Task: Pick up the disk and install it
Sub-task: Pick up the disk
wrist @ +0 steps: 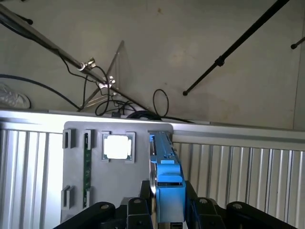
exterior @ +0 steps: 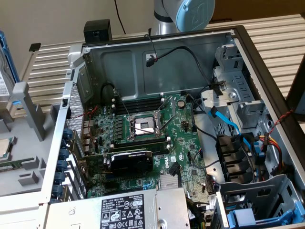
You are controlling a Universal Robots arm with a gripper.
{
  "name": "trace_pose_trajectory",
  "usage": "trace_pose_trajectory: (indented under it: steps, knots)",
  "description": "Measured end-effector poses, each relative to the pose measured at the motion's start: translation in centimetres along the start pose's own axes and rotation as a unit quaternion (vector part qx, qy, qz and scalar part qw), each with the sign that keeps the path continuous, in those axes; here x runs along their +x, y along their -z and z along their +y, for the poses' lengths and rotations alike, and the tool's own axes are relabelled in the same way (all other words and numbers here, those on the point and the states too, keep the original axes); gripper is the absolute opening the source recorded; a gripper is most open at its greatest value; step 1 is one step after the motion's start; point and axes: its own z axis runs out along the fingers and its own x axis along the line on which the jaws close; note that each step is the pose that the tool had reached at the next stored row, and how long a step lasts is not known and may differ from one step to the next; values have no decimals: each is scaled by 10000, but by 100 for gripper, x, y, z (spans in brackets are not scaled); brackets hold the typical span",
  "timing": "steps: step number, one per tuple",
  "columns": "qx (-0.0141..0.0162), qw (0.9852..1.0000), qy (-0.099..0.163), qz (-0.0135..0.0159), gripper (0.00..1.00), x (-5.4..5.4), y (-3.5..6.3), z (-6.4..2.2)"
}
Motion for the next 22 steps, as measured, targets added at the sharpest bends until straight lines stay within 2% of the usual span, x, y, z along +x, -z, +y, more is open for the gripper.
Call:
trace_pose_trajectory:
  steps: [15,22]
  knots:
    - [-9,10000,-1,0,37,-1,27,0]
    - [-9,10000,0,0,37,-15,225,-20]
